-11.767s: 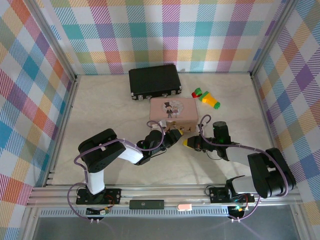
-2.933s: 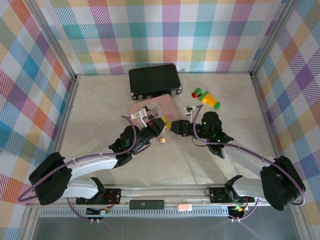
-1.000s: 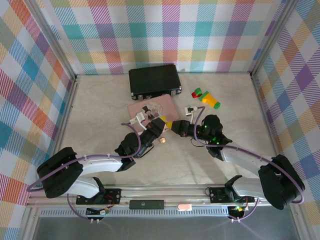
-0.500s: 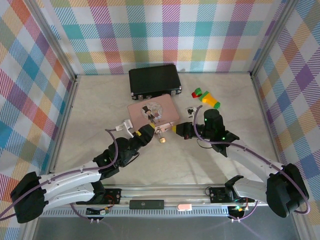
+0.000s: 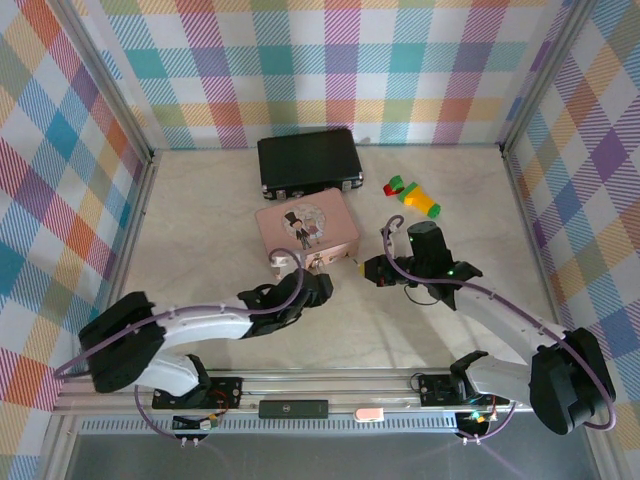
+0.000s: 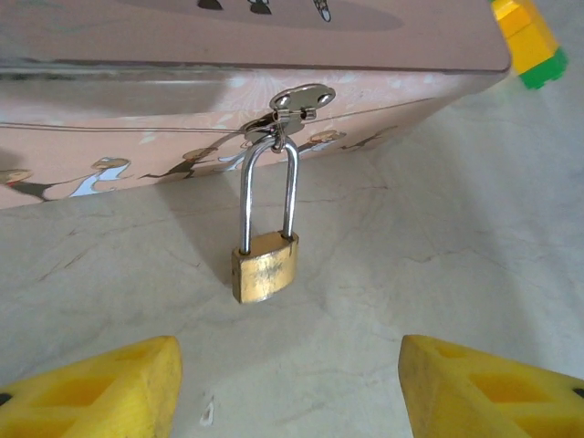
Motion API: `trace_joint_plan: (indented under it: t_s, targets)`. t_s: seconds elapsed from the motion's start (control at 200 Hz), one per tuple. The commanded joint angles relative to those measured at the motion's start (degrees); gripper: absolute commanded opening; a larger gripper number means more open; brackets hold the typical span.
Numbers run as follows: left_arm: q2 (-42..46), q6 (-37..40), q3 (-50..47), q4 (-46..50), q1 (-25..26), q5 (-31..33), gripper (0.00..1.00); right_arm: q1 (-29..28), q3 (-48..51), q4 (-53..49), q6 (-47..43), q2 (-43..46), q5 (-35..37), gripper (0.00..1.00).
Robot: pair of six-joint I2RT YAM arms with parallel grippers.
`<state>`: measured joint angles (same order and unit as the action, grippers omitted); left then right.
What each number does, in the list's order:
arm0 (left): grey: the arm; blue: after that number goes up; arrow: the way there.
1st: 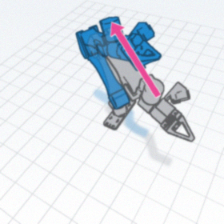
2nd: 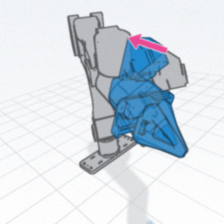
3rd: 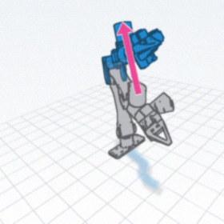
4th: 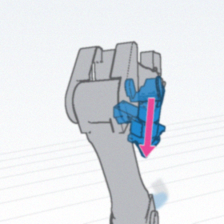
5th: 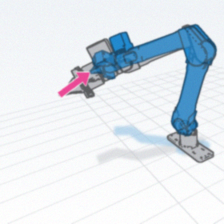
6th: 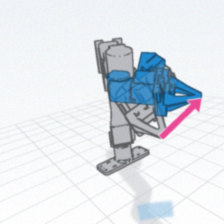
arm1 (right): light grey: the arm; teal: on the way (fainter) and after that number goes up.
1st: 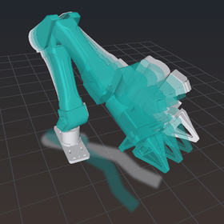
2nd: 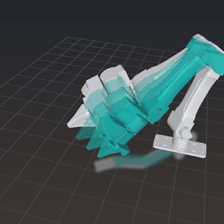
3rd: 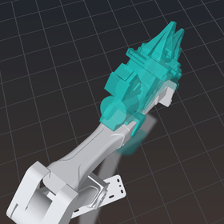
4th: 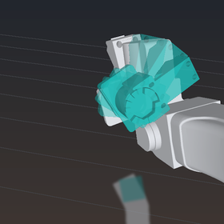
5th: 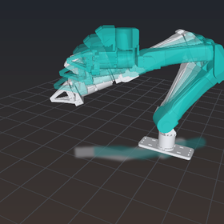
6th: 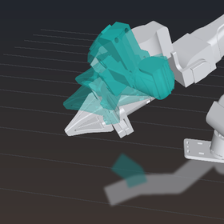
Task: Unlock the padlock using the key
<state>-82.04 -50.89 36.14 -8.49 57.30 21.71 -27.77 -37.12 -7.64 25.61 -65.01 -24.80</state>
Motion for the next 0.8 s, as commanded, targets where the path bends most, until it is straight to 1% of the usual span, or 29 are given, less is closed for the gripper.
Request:
trace_joint_plan:
  t_s: [0.0, 0.12, 0.185, 0.275, 0.35, 0.54, 0.67, 0.79]
  targets:
    - [-5.00, 1.86, 3.11, -0.90, 0.45, 3.86, 0.63, 0.60, 1.07, -1.71, -0.93, 2.74, 1.98, 0.00]
    - [-11.09, 2.27, 6.51, -0.98, 0.45, 4.17, 0.62, 1.43, 1.81, -1.82, -1.24, 4.47, 2.23, 0.00]
    - [-13.51, 2.52, 7.60, -1.67, 0.45, 4.36, 0.59, 1.81, 1.92, -1.85, -1.47, 5.02, 1.92, 0.00]
    - [-15.62, 2.59, 8.22, -2.54, 0.36, 6.49, 0.53, 2.04, 2.22, -1.63, -1.63, 5.83, 1.25, 0.00]
    - [-16.92, 2.93, 8.14, -3.94, 0.16, 7.28, 0.51, 2.18, 2.40, -1.42, -1.64, 6.28, 1.31, 0.00]
    - [-21.36, 4.53, 8.11, -9.86, -1.02, 6.26, 0.46, 2.53, 2.58, -1.33, -1.53, 6.25, 0.85, 0.00]
    - [-24.38, 4.32, 7.79, -13.53, -3.00, 4.11, 0.35, 2.69, 2.23, -1.92, -1.65, 6.73, 0.60, 0.00]
    - [-25.47, 4.54, 6.94, -16.60, -4.40, 1.91, 0.33, 2.79, 2.22, -2.67, -1.79, 7.41, 1.18, 0.00]
